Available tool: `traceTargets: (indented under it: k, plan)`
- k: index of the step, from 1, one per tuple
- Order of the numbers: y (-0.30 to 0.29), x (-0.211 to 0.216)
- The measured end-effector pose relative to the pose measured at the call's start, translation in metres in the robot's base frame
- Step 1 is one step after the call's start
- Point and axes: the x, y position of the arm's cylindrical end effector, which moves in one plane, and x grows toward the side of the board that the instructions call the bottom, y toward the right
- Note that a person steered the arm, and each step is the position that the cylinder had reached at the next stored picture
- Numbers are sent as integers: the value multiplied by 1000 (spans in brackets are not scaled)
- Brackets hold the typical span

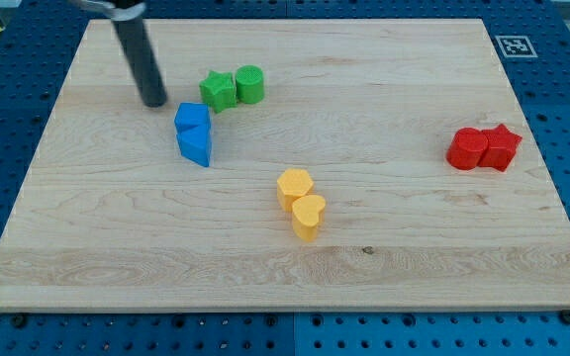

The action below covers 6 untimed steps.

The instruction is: Move the green blocks toward the top center

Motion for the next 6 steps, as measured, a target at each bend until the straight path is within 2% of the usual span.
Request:
traceTargets:
  k: [2,4,5,6]
  plan:
    - [82,-1]
    - [121,-27]
    - [159,-28]
    - [141,-44]
